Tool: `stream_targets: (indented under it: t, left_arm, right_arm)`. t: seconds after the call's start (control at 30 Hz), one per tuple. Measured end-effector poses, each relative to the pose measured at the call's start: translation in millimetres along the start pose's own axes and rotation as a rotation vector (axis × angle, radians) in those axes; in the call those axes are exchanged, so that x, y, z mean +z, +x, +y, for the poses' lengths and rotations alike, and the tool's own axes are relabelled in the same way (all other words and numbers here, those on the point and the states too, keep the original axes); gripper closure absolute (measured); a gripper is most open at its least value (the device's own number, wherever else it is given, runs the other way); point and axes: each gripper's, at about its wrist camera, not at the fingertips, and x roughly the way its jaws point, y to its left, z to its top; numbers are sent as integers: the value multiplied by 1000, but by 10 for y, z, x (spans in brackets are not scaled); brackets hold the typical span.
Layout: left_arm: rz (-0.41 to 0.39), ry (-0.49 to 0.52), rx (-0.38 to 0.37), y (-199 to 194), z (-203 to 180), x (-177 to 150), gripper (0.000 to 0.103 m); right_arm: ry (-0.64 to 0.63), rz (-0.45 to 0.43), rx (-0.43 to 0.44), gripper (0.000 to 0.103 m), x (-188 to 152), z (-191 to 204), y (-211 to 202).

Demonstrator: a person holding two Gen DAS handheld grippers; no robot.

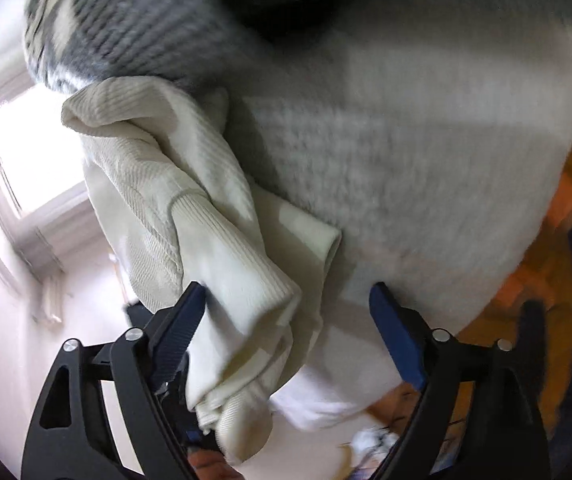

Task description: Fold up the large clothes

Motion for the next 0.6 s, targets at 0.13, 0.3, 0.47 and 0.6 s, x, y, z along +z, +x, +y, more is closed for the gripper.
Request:
stream_targets:
  t: [0.13, 0.3, 0.47, 0.6]
  left_arm:
    - [9, -30, -60, 17, -103, 44, 74]
    - [16, -58, -77, 66, -66, 53, 74]
    - [3, -69, -20, 44, 79, 49, 72]
    - [-56, -78, 107, 138, 157, 49, 47]
  right_arm:
    - [120, -10, 187, 20, -63, -83, 149]
    - [102, -34, 212, 16, -31, 22, 534]
    - [14, -68, 131, 43, -75, 182, 636]
    - [-123, -89, 15, 68, -204, 449, 600]
